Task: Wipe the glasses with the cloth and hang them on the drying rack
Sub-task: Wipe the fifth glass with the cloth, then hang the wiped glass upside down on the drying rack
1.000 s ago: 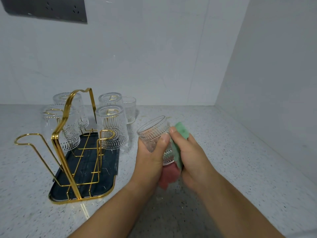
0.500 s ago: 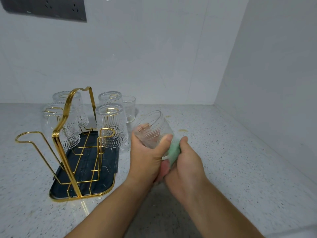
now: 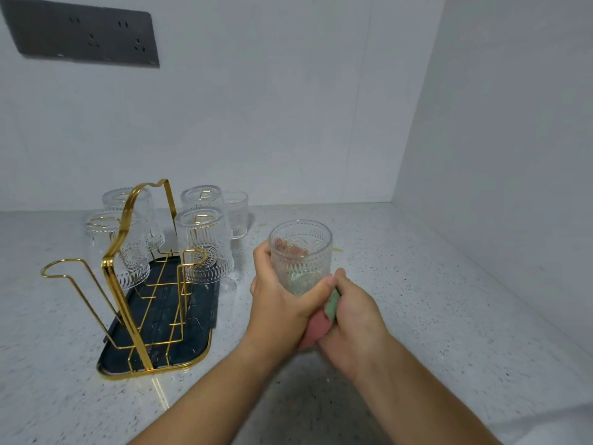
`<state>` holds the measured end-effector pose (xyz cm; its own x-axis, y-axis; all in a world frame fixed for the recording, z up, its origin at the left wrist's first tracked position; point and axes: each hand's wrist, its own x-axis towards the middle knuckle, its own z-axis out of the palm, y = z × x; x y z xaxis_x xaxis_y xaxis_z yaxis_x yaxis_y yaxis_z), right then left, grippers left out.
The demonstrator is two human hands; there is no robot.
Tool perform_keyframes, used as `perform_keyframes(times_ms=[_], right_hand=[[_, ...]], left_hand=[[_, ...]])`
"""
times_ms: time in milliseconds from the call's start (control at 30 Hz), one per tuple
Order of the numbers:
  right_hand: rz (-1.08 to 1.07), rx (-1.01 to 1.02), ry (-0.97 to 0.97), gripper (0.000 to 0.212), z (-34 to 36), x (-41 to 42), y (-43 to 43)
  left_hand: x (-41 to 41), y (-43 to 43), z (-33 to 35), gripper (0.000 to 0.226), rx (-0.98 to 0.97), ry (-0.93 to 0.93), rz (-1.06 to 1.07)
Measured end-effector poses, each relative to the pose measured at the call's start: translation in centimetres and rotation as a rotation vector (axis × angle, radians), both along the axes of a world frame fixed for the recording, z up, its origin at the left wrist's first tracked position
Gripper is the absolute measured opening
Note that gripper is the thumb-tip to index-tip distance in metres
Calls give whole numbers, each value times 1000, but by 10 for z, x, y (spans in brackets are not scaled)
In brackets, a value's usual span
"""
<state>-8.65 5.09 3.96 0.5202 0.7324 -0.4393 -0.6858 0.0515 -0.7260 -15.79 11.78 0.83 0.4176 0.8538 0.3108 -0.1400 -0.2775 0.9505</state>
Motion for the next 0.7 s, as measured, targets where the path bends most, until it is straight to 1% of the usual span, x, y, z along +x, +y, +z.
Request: perform_keyframes(times_ms=[67,100,167,200,267,367,467,533,600,700], right_hand=[[15,-16,-12,60,2,5,-7],[12,-20,-30,58,0,9,-10],[6,-45,-113,52,-1,15,-20],[0,-67,-181,48,1,17,-25],[-2,-127,-397,39,2,23,-34],[35,-252,-837,31,7,28,-42],[89,-288,-1257,28,5,31,-45],[181,-307,-1440,29,-3,32,-44],[311,-336,-1470,36,-14,28,-45],[390,-420,-1508,49,-29,23,-46]], left_hand=[[-3,5,6,75,44,6,-12],[-6,8,9,70,29,-5,-33],[-16,9,17,61,-3,-35,-67],[-21,9,19,61,-18,-39,-76],[-31,10,20,62,-57,-29,-89],[-44,10,16,57,-104,-15,-105],[-51,6,11,58,-130,0,-119],[-54,2,10,58,-146,-4,-120],[-56,-1,9,57,-168,-3,-130],[-62,0,7,55,-203,-17,-137]])
